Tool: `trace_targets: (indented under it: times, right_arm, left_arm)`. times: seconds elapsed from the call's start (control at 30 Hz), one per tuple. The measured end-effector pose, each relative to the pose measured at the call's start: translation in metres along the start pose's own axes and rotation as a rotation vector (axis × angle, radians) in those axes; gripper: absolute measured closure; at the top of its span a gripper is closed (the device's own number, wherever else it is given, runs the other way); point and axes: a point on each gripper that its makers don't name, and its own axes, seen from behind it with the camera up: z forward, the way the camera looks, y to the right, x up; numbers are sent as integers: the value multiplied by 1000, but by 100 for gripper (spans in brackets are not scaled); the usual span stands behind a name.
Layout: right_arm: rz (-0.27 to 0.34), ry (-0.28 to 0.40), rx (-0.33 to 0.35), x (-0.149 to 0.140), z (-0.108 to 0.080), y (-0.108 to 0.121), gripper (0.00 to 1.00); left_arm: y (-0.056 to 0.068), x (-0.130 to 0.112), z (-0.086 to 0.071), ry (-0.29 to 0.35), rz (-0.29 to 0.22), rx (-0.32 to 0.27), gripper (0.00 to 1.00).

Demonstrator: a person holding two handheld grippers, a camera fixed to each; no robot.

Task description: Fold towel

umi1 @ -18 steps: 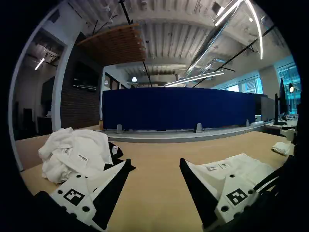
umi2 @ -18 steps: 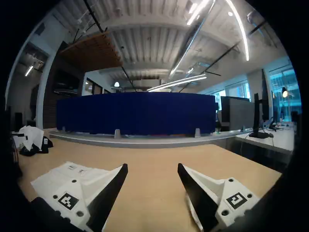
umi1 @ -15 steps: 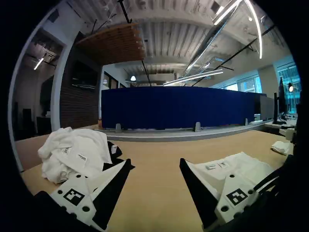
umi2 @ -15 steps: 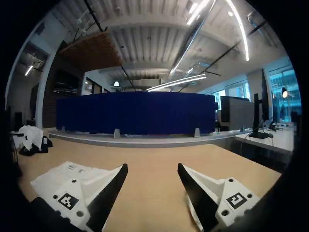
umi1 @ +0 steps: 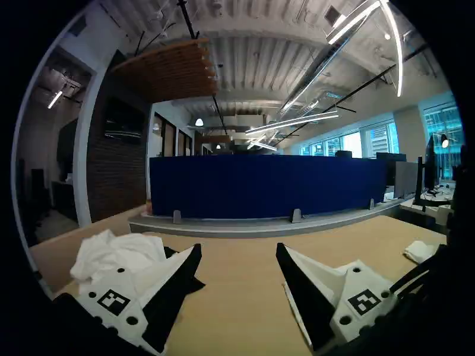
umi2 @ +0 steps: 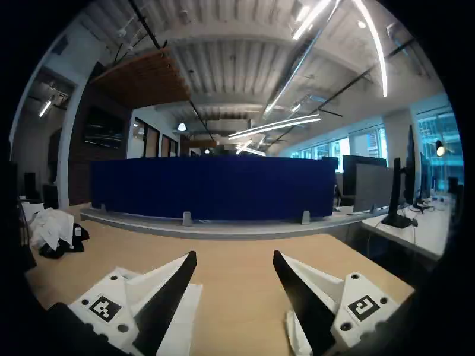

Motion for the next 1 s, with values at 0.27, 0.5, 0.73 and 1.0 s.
trace_targets:
  times: [0.27, 0.5, 0.73, 1.0]
  right_arm:
    - [-17, -38, 54, 60, -6, -10, 0]
    - [-76, -185, 164, 63, -19, -27, 0]
    - [-174, -390, 350, 28, -48, -61, 0]
    - [-257, -559, 498, -24, -78, -80, 0]
  left_arm:
    - [12, 73, 5, -45, 21, -71, 7]
    - [48, 74, -1, -184, 88, -257, 7]
    - [82, 37, -20, -343, 149, -414, 7]
    - [105, -13, -37, -483, 187, -503, 7]
